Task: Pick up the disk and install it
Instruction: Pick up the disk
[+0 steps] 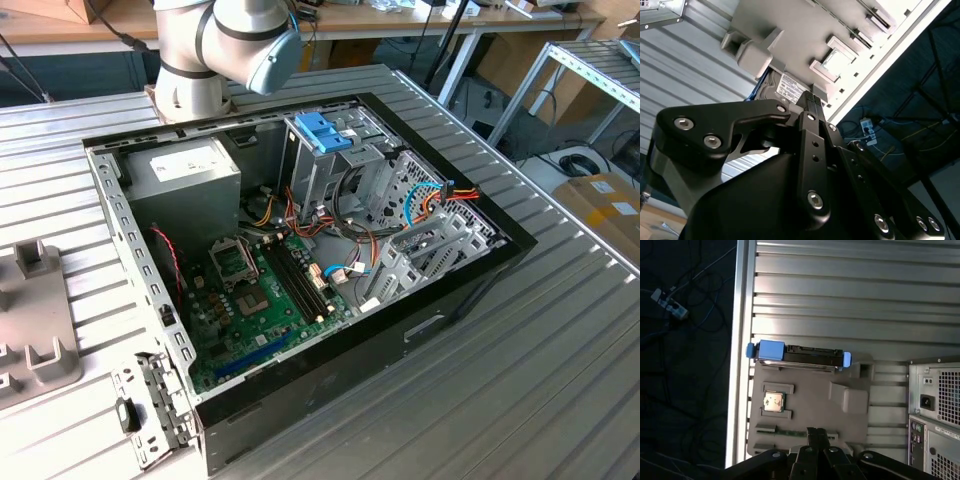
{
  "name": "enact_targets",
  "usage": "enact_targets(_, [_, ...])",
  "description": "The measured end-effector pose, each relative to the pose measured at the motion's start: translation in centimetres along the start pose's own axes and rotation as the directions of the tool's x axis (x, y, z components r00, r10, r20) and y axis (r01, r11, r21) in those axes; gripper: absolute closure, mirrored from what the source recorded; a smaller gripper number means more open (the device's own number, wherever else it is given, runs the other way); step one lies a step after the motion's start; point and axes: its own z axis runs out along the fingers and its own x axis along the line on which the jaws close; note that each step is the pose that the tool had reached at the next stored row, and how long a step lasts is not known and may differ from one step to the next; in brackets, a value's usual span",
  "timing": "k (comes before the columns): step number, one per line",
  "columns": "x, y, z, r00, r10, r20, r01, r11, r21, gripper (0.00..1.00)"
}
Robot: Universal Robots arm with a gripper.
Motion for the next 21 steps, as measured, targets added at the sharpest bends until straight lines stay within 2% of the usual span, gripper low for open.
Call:
enact_targets(9, [0.0,0.0,0.0,0.9979,-0.065,-0.0026,0.065,0.9979,-0.0017,0.9])
enact_targets(21, [0.0,0.0,0.0,0.9915,-0.13,-0.0051,0.13,0.9915,-0.0036,0.9])
